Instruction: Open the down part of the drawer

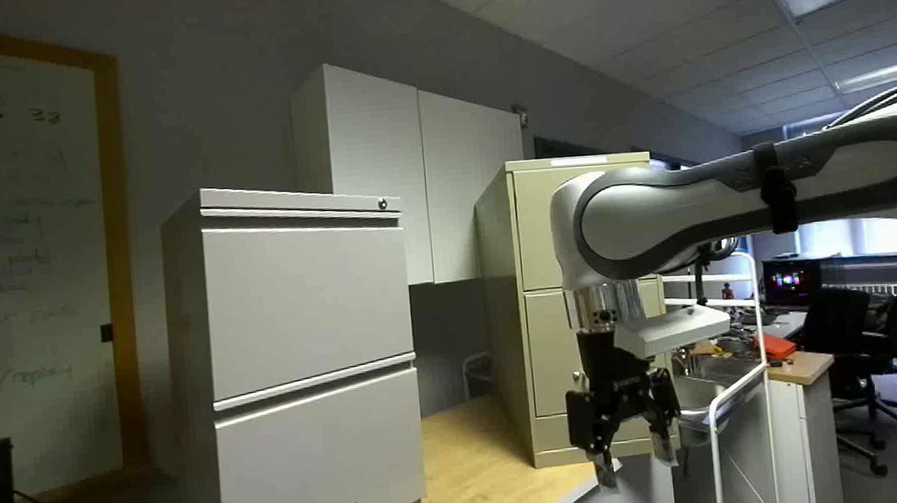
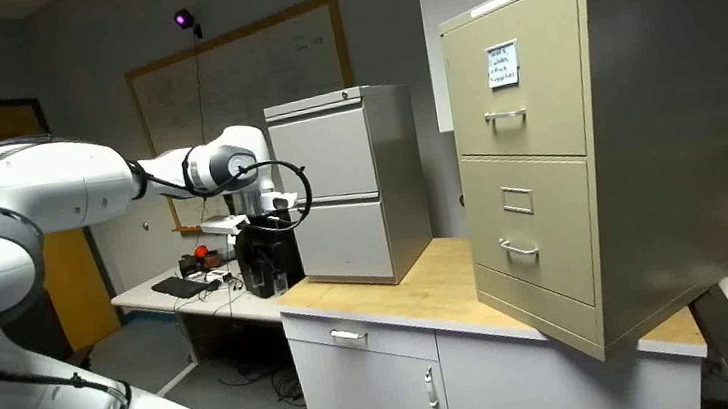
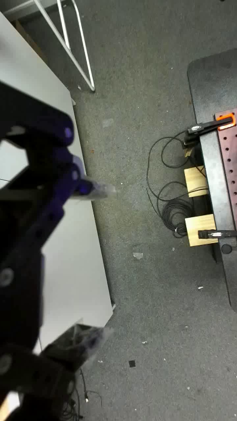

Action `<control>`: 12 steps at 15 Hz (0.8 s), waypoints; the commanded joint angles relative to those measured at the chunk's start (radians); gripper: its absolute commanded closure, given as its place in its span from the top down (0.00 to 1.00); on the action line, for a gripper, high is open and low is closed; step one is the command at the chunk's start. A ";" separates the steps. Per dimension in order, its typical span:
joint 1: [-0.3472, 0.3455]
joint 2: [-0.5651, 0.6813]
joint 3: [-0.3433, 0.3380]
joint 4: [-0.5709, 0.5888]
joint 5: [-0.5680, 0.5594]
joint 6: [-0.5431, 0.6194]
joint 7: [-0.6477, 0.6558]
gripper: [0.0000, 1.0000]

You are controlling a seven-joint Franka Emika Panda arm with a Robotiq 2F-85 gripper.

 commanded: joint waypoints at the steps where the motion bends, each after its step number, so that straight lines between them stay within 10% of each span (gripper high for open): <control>1: 0.003 0.001 -0.002 0.003 -0.001 -0.001 0.001 1.00; 12: -0.005 0.032 -0.006 0.022 0.025 0.038 0.024 1.00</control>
